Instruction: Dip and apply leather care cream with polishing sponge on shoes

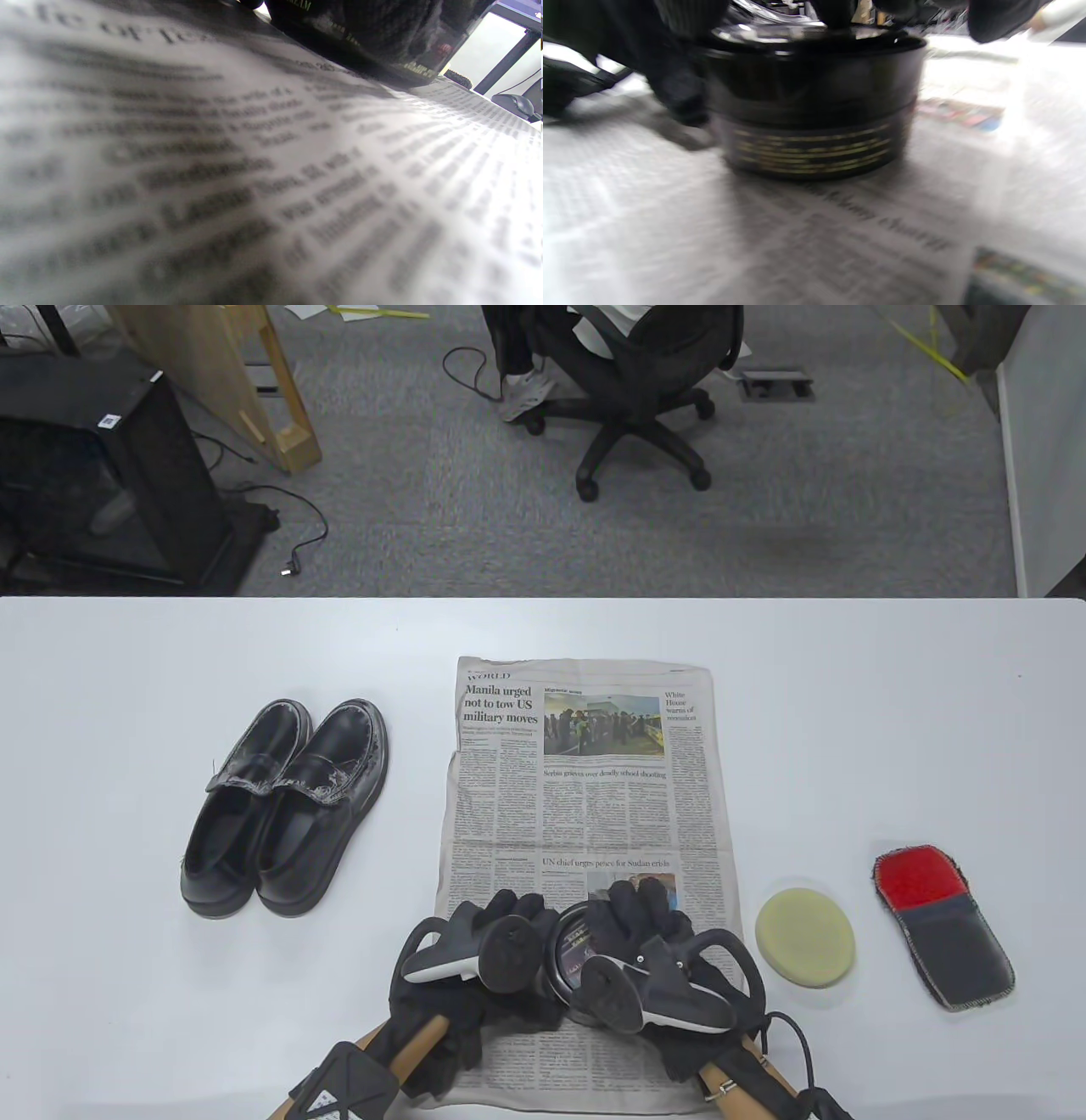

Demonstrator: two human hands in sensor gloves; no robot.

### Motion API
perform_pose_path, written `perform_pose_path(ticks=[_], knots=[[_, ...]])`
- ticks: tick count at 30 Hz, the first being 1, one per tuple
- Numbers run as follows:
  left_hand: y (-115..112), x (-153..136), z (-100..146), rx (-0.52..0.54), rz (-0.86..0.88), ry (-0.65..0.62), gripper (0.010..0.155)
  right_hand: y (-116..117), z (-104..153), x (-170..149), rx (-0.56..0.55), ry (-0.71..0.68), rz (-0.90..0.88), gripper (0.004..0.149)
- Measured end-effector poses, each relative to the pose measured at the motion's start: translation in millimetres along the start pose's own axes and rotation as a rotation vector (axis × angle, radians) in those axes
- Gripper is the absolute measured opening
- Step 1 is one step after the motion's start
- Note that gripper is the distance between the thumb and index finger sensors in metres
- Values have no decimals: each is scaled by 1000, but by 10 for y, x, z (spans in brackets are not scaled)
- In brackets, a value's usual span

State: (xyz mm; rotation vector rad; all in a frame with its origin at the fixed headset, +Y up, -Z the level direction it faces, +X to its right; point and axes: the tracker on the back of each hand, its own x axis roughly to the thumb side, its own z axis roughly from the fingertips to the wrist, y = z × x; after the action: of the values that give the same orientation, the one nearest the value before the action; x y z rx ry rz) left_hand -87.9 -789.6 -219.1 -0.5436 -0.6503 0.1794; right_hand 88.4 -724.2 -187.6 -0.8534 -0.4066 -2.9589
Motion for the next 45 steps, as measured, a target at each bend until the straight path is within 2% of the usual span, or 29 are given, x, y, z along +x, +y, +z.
perform_pose_path(ticks=[2, 4, 7, 11, 14, 17, 21, 25, 28, 31, 35, 37, 40, 45], knots=[[0, 0, 0, 0, -1, 1, 104, 12, -13, -27, 49, -26, -88, 92], [0, 1, -1, 0, -5, 2, 104, 8, -37, -16, 9, 19, 31, 91], [2, 5, -3, 3, -14, 6, 103, 48, -56, 68, -37, 70, 120, 96], [-1, 6, -4, 3, -16, 7, 104, 106, -66, 174, -159, 138, 247, 102], [0, 5, -5, 1, -15, 7, 104, 84, -80, 195, -131, 151, 268, 101], [0, 6, -5, 0, -16, 8, 104, 65, -58, 154, -109, 121, 214, 98], [-1, 14, -9, -2, -23, 7, 104, 5, -50, 84, 35, 24, 58, 102], [-2, 19, -12, 1, -23, 8, 104, 18, -61, 42, -28, 48, 77, 105], [0, 20, -13, 2, -26, 11, 104, 40, -82, 150, -79, 96, 226, 109], [1, 14, -14, 2, -25, 13, 104, 61, -115, 179, -100, 138, 239, 113], [-3, 23, -18, 0, -30, 11, 104, 77, -111, 165, -20, 67, 156, 112], [-4, 27, -20, 0, -32, 12, 104, 100, -126, 159, 58, 29, 76, 122], [-4, 32, -22, 4, -28, 13, 104, 170, -170, 187, 46, 51, 136, 129], [15, 18, -25, 7, -47, 7, 103, 168, -224, 159, 64, 69, 43, 131]])
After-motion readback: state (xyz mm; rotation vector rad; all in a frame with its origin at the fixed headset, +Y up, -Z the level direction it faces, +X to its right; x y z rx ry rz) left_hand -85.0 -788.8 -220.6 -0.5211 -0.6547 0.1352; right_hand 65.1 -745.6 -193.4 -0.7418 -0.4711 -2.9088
